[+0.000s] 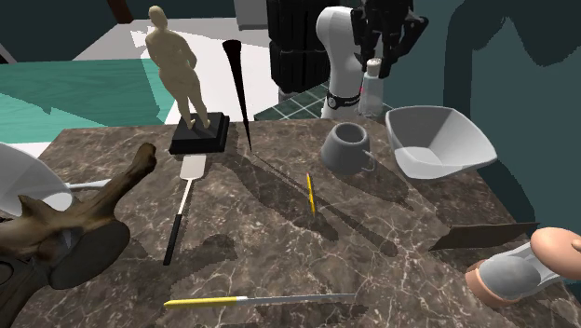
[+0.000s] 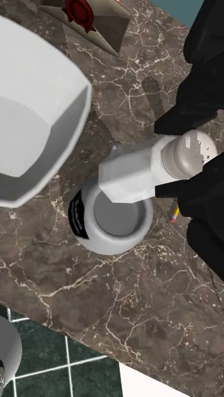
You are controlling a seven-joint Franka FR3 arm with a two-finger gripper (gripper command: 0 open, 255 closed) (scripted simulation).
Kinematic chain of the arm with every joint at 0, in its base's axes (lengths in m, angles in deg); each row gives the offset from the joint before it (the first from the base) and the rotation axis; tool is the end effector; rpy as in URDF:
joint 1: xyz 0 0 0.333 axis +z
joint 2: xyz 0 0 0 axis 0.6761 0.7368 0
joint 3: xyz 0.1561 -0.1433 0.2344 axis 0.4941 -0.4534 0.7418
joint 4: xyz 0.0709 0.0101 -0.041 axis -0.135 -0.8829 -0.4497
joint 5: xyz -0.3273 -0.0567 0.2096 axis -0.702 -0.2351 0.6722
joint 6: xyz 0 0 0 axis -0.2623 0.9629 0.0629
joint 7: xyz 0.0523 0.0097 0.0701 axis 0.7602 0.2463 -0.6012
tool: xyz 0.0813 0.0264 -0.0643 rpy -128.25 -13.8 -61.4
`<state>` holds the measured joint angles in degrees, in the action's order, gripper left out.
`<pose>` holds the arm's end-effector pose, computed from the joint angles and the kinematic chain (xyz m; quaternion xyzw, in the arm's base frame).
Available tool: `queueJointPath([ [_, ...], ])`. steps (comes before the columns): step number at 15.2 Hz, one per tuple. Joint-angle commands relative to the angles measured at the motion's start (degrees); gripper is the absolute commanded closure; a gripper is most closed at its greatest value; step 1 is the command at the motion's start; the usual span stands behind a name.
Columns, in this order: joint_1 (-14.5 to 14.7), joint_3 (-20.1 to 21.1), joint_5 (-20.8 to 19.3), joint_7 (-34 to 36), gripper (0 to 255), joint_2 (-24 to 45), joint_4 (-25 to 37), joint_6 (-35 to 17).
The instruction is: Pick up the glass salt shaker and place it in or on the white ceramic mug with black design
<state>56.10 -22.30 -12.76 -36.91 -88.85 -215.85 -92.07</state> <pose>0.2411 0.2231 0.5440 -0.9975 0.0509 0.0093 0.0483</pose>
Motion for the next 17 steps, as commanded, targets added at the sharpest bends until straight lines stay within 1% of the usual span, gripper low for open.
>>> queueJointPath([
  [1, 0.2, 0.4, 0.4, -0.2, 255, -0.2, -1.7, -1.5],
  [12, 1.0, 2.6, 2.6, -1.2, 255, -0.1, -9.8, -9.7],
  [13, 1.1, 3.0, 3.0, -1.4, 255, 0.2, -11.0, -11.1],
  [17, 1.1, 3.0, 3.0, -1.4, 255, 0.2, -11.0, -11.1],
])
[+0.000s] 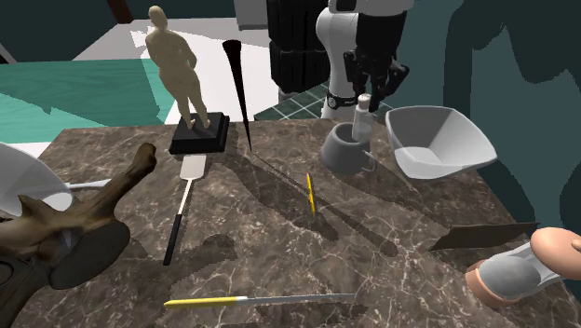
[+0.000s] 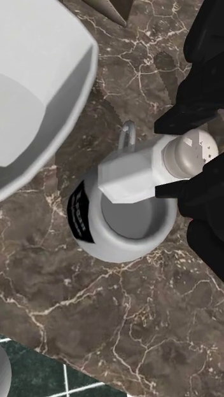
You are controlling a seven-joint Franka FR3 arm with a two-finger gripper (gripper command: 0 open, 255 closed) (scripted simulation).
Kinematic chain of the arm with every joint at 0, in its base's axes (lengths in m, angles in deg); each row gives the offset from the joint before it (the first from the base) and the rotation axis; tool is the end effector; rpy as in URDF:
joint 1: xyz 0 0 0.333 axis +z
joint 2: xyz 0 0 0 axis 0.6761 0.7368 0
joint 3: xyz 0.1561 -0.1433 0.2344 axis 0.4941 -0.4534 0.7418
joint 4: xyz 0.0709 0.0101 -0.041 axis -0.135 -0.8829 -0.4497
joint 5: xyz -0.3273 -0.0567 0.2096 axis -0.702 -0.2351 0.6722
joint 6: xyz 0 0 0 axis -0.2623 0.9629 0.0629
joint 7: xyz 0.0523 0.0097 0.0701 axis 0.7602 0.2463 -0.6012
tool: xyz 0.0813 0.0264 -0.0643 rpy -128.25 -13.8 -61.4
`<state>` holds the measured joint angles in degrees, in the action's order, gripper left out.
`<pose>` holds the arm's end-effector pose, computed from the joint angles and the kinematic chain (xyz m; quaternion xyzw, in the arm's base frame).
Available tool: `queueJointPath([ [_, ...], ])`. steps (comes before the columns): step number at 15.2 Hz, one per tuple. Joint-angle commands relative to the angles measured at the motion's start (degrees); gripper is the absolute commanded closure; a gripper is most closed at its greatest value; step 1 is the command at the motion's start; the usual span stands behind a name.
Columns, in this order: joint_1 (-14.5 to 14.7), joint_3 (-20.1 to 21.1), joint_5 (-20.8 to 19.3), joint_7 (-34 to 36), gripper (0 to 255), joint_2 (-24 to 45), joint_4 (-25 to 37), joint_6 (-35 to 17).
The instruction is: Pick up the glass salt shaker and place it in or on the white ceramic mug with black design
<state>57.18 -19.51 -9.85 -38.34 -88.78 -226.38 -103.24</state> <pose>0.2417 0.2237 0.4704 -0.9974 0.0505 0.0048 0.0515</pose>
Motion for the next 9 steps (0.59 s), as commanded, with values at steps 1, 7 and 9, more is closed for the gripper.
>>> queueJointPath([
  [1, 0.1, 0.2, 0.1, 0.1, 255, 0.1, -0.5, 0.0],
  [7, 0.1, 0.2, 0.1, 0.2, 0, 0.1, -0.4, 0.0],
  [9, 0.1, 0.2, 0.1, 0.2, 0, 0.1, -0.4, 0.1],
])
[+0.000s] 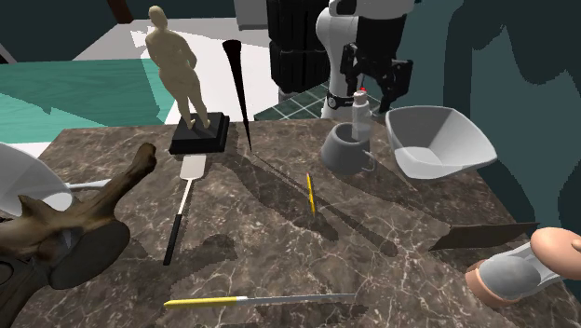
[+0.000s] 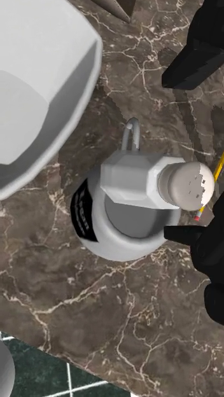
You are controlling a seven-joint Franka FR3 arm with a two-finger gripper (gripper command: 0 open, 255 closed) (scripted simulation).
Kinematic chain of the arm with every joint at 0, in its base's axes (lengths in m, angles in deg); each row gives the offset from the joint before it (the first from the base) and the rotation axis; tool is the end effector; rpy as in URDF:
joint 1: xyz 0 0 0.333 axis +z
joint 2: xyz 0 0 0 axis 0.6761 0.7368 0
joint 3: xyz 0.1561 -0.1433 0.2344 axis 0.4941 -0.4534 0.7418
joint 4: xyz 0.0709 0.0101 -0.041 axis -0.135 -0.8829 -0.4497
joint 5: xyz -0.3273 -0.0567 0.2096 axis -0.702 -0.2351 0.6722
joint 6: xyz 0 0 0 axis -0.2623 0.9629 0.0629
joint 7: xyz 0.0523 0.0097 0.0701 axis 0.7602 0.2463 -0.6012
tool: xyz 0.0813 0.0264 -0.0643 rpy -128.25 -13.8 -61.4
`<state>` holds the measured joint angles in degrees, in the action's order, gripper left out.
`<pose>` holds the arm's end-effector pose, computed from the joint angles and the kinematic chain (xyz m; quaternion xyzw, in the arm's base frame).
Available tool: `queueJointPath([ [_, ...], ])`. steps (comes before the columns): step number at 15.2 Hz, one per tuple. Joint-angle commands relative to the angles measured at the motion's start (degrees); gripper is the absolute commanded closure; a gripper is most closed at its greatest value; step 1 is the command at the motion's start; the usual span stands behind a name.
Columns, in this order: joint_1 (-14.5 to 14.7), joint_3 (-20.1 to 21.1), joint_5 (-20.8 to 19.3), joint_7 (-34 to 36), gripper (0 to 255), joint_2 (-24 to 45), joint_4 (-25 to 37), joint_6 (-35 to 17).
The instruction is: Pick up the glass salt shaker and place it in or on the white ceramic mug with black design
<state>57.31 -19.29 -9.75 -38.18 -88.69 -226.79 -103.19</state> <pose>0.2402 0.2240 0.4661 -0.9975 0.0509 0.0089 0.0485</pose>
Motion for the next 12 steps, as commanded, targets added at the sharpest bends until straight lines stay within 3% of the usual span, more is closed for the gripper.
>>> queueJointPath([
  [1, 0.0, -0.1, 0.0, -0.1, 0, 0.0, 0.0, 0.0],
  [5, -0.9, -2.6, -2.3, 0.3, 0, -0.9, 6.4, 7.4],
  [12, -0.9, -2.6, -2.3, 0.3, 0, -0.9, 6.4, 7.4],
])
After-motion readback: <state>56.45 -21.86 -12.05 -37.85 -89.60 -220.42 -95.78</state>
